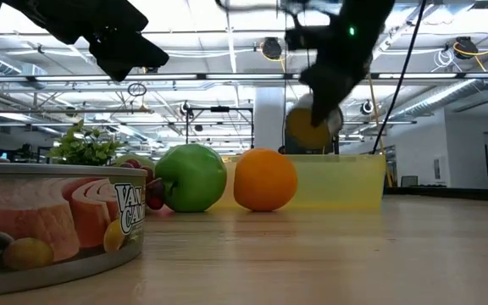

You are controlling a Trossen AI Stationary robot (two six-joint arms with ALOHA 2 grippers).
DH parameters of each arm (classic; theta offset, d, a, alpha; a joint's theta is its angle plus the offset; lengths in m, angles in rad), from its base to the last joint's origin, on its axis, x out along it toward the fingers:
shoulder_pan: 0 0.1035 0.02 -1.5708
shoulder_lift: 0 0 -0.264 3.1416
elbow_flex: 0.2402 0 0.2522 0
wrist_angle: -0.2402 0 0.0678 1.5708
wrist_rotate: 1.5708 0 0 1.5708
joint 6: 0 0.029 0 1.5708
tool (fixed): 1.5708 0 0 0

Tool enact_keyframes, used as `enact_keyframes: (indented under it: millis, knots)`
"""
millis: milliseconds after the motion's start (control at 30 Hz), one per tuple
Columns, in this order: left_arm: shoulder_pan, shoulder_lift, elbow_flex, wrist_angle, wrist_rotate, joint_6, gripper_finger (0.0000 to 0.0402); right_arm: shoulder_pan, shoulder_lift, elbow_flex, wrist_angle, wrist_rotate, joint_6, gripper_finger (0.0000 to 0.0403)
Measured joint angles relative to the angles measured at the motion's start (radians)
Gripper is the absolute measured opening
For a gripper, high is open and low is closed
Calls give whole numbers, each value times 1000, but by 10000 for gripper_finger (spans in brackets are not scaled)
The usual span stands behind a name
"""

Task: Pick & Place Food Item
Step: Put the right blue tuna can into the yellow bin, then put the orange into the red bin

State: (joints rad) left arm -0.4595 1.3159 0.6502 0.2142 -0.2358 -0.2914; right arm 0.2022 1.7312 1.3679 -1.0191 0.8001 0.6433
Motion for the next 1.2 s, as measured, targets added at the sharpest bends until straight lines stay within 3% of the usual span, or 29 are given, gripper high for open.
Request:
enact_keyframes:
  millis: [200,400,500,867,1033,1200]
  knots:
    - [0,0,0,0,0,0,241,-92,0,-136,104,-72,-38,192]
    - [0,0,0,0,0,0,241,-118,-1,-232,194,-83,-72,196]
    - [0,0,0,0,0,-1,241,-126,-1,-264,264,-138,-88,202]
    - [0,0,0,0,1,-1,241,-124,-29,-270,365,-181,-157,253]
    - [0,0,0,0,1,-1,241,-124,-66,-270,380,-252,-184,263]
    - [0,0,0,0,1,-1,241,-121,-128,-270,386,-257,-177,264]
